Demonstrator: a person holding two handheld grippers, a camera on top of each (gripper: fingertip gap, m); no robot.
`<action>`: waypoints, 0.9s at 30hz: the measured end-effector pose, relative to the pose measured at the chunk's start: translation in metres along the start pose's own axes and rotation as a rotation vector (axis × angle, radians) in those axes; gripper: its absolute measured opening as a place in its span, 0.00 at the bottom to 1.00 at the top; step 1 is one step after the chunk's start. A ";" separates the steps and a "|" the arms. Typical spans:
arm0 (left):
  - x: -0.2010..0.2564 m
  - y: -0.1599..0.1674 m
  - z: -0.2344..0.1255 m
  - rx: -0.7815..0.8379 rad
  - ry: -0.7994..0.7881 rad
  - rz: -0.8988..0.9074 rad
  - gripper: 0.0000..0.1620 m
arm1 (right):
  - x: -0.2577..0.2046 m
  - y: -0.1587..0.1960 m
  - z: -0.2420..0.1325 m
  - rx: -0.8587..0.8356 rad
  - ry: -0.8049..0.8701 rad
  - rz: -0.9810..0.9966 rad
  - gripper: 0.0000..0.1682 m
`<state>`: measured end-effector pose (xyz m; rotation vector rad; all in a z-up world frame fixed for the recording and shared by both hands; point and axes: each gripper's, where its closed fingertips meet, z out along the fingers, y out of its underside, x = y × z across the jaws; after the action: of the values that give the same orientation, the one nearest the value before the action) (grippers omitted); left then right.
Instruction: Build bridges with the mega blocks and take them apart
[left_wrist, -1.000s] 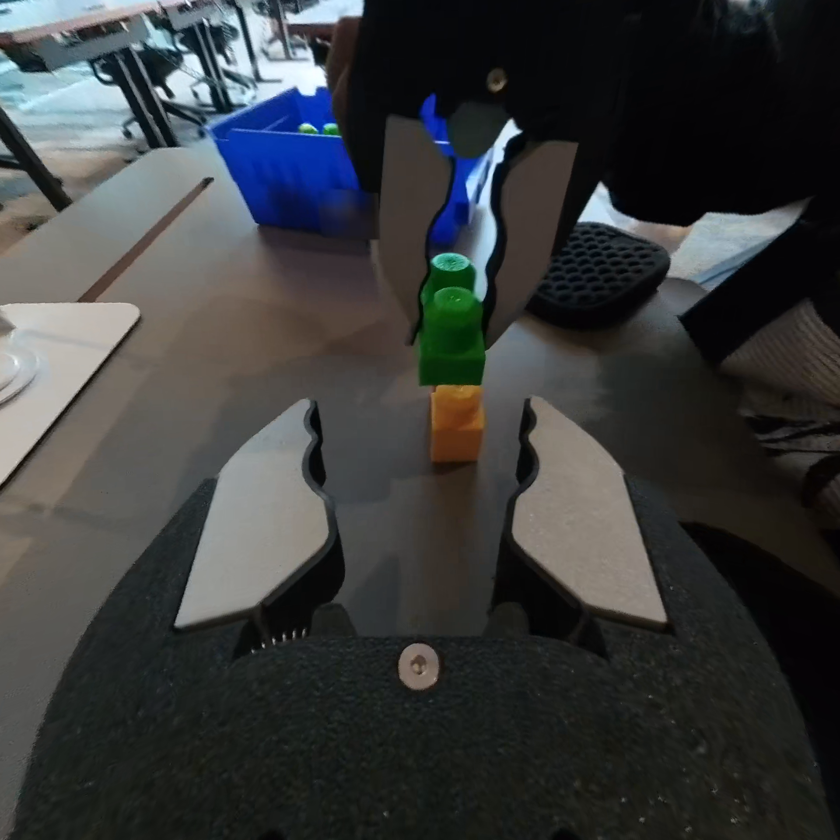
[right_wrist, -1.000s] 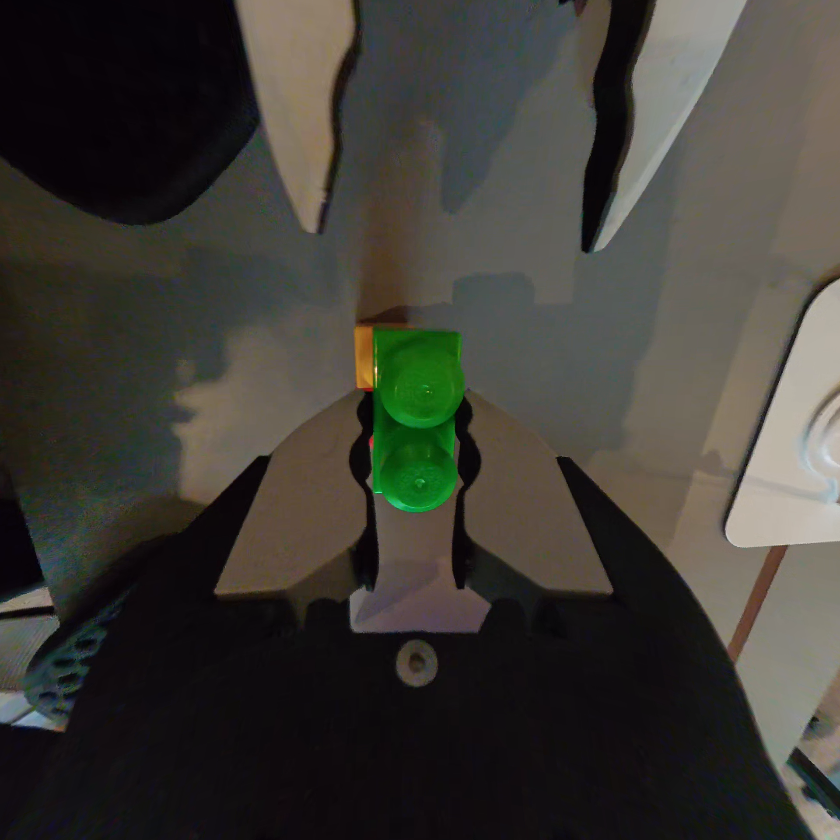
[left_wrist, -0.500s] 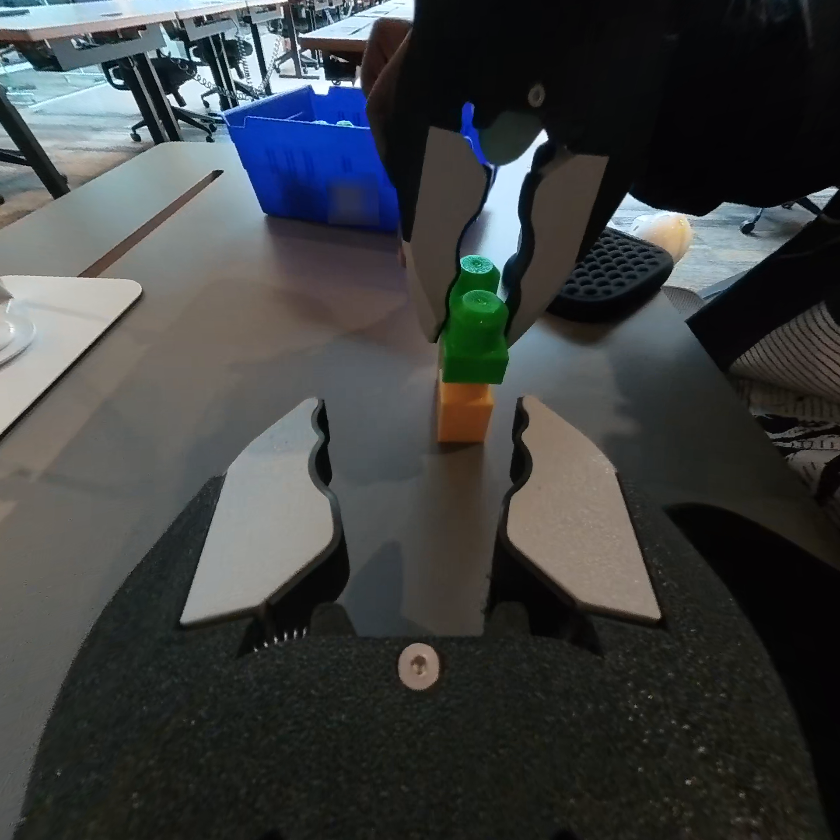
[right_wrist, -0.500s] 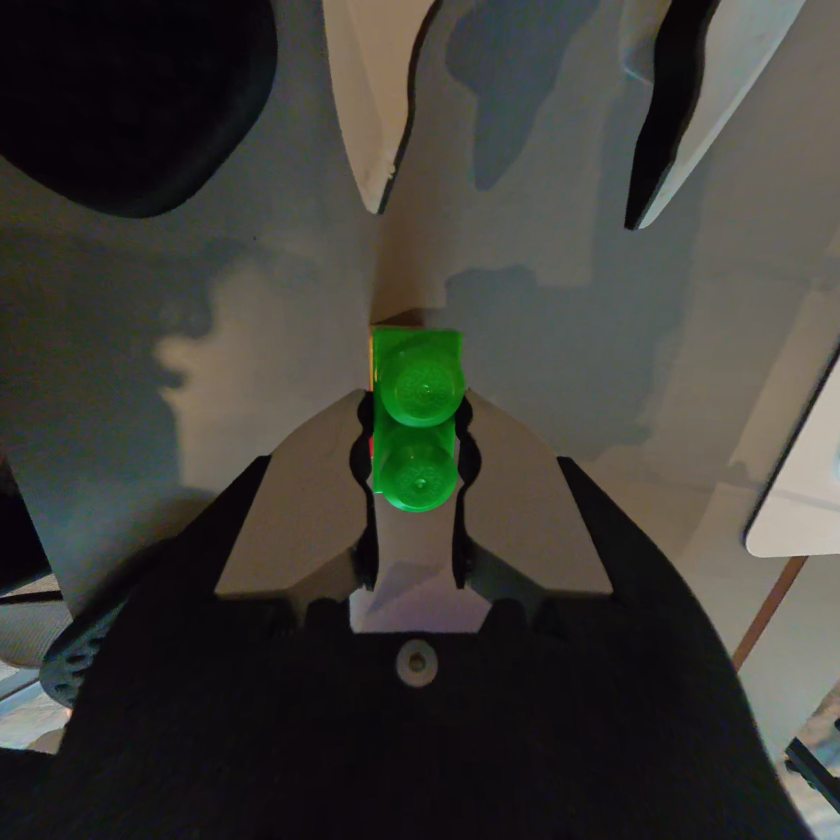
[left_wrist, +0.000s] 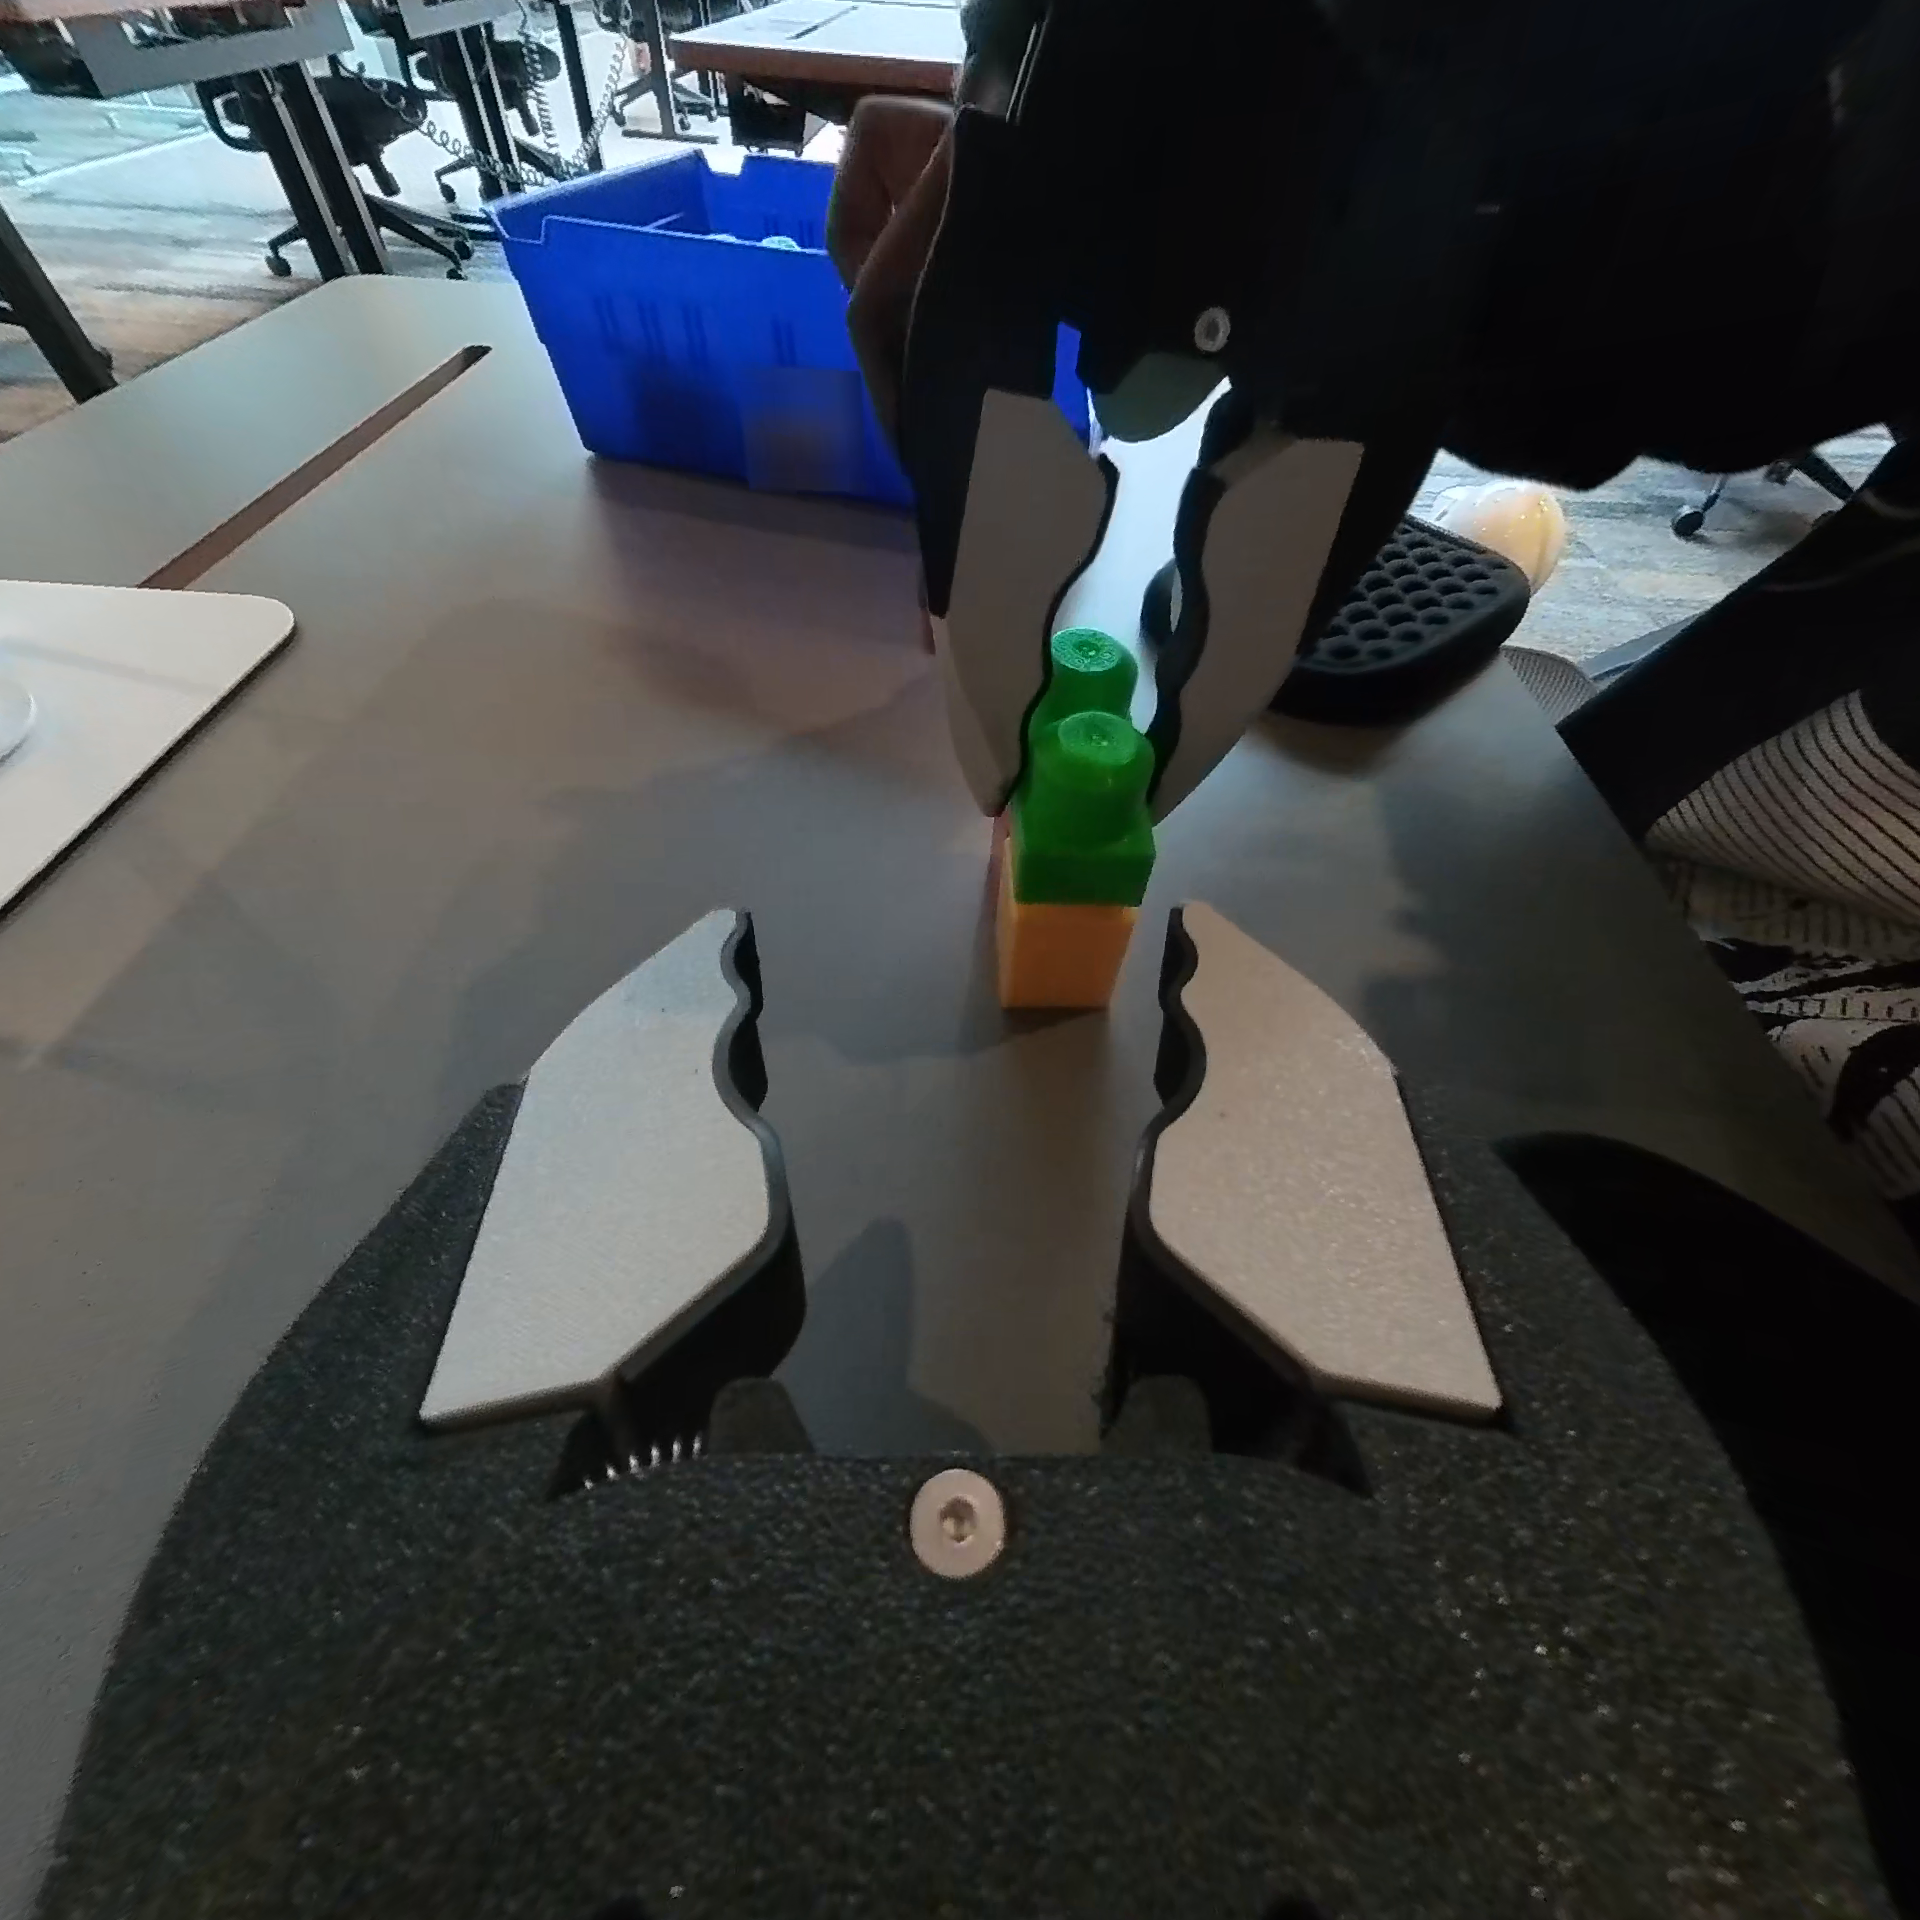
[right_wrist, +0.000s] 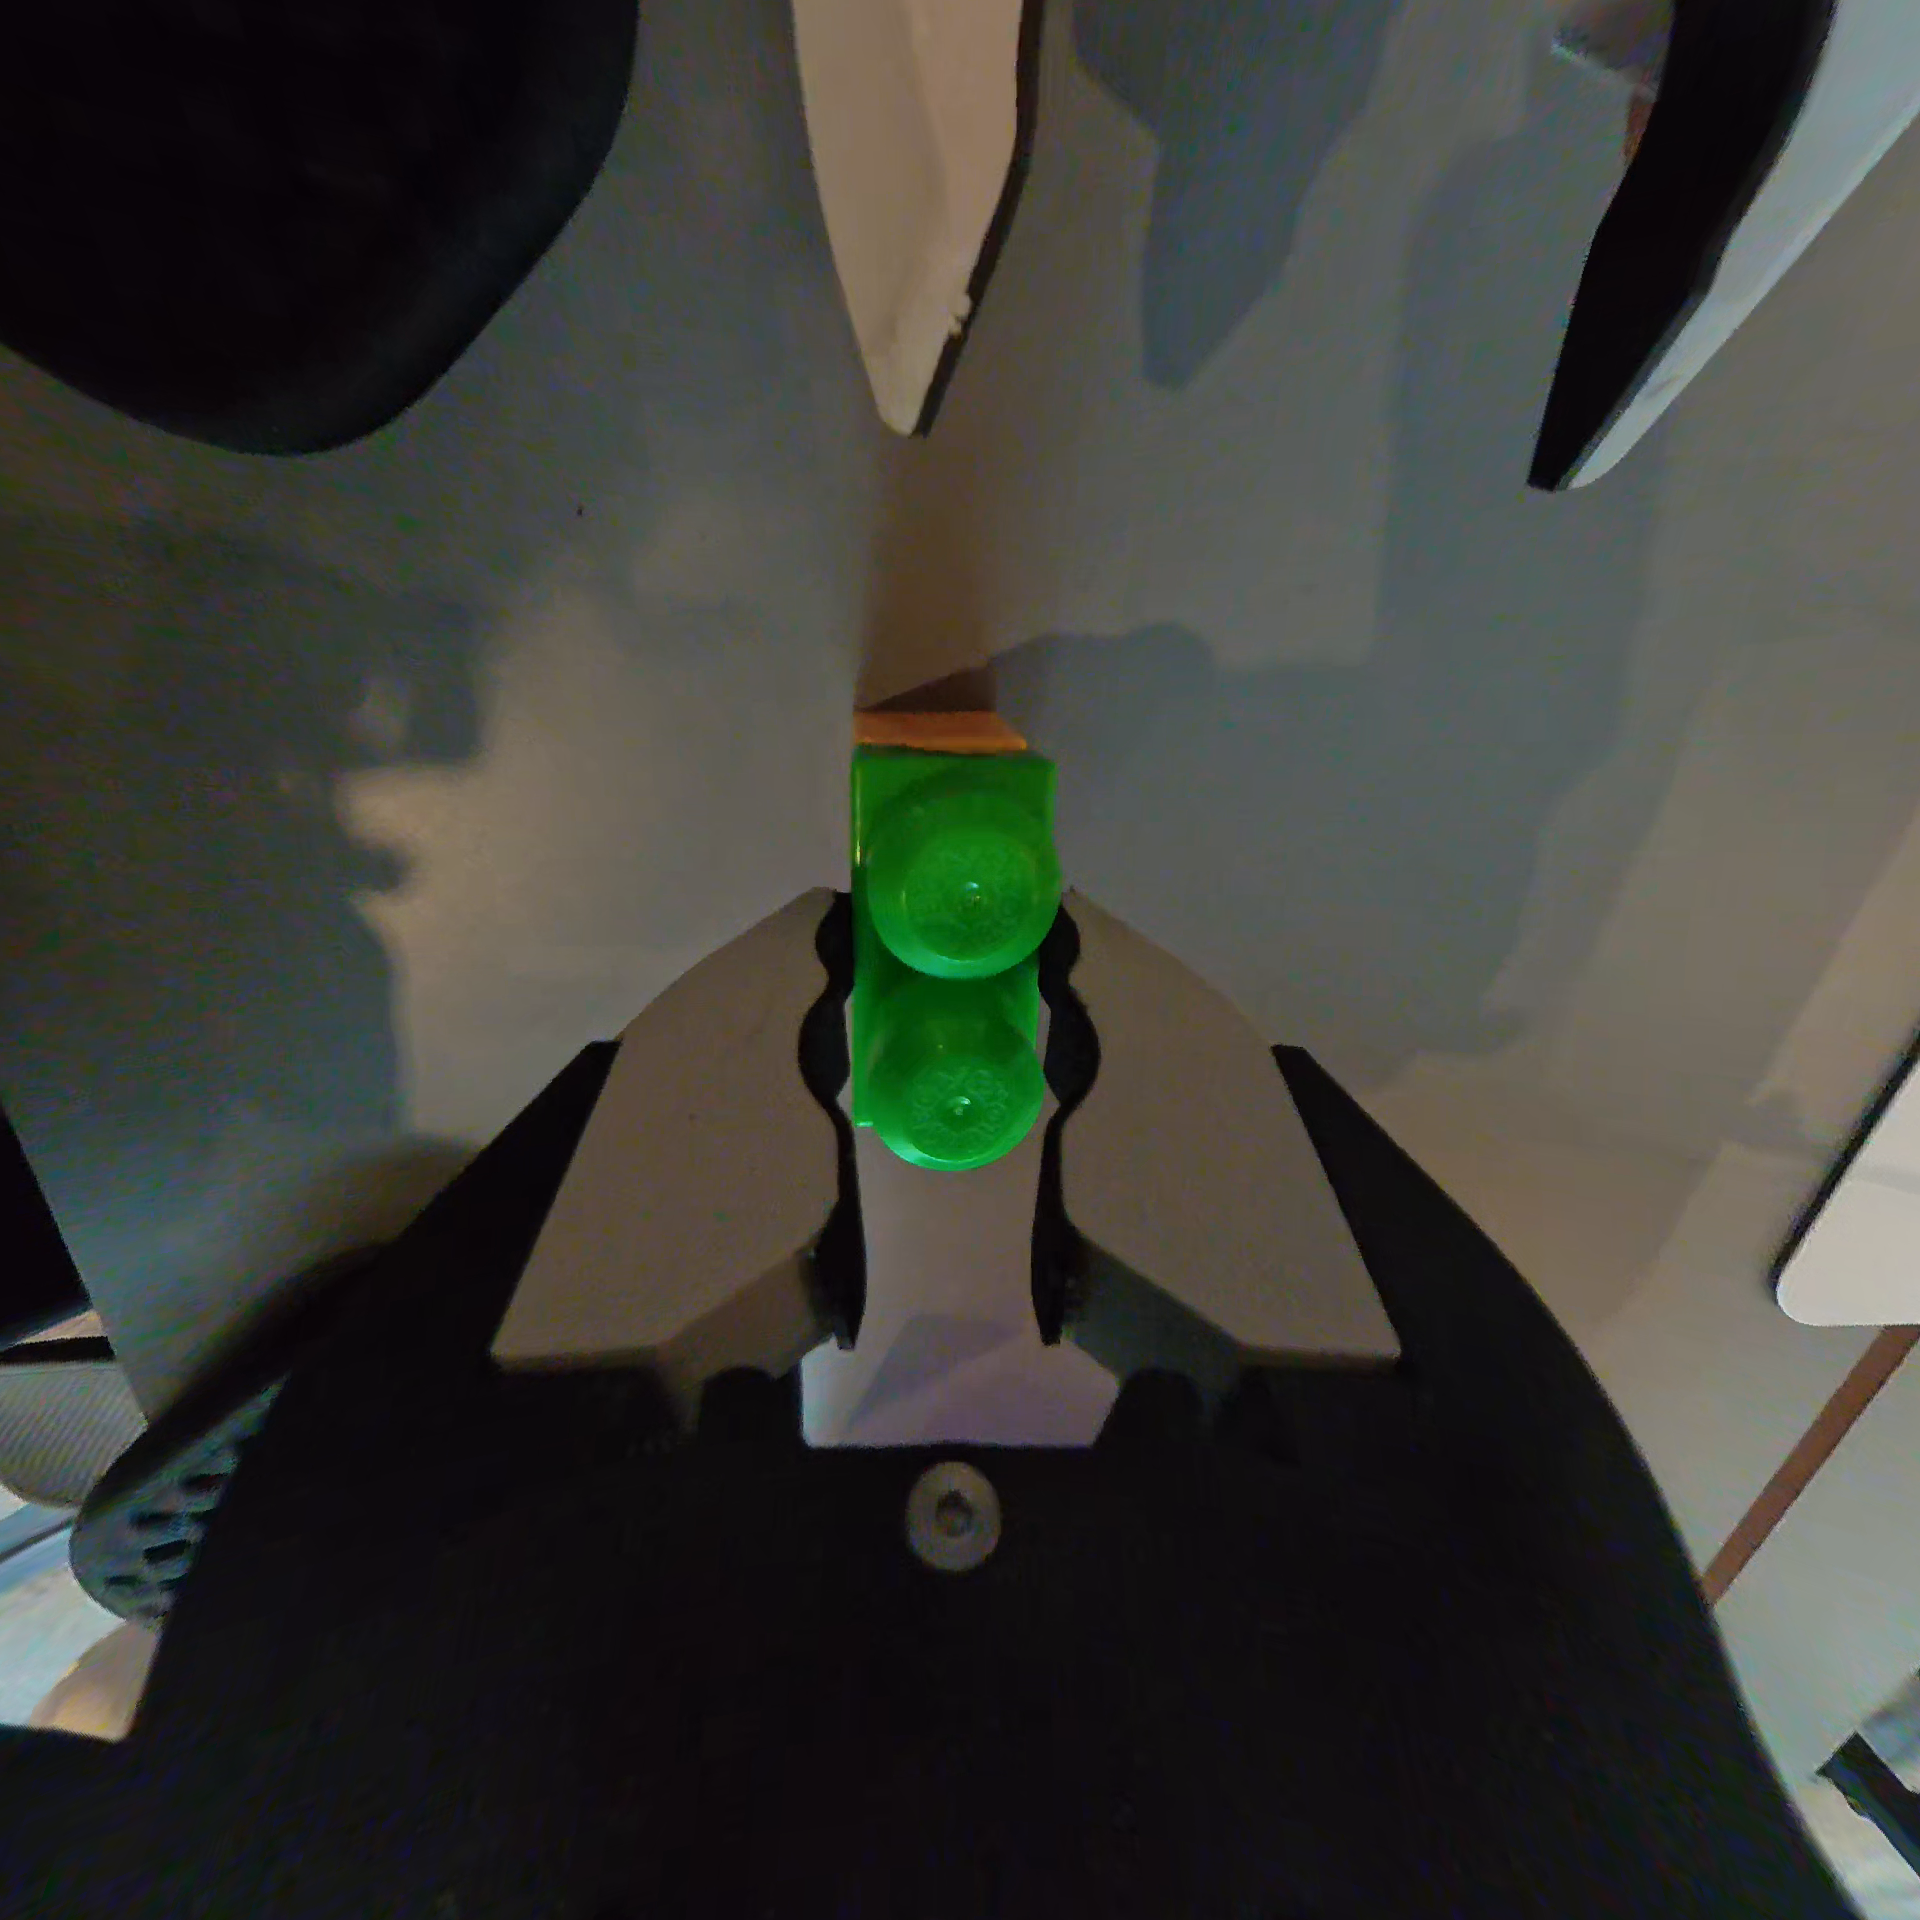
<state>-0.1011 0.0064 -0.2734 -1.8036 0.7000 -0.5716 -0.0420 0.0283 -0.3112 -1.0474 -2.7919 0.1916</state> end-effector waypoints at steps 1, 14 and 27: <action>0.000 0.001 0.000 -0.005 0.001 -0.001 0.46 | 0.000 0.000 0.000 -0.010 0.000 -0.003 0.20; 0.004 0.006 0.005 -0.014 0.033 -0.027 0.45 | 0.000 0.003 0.006 -0.099 -0.013 -0.020 0.20; 0.002 0.010 0.006 -0.018 0.032 -0.046 0.44 | 0.000 0.005 0.009 -0.203 -0.045 -0.020 0.21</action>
<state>-0.0974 0.0065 -0.2848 -1.8346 0.6887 -0.6278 -0.0408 0.0318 -0.3206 -1.0684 -2.9093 -0.0730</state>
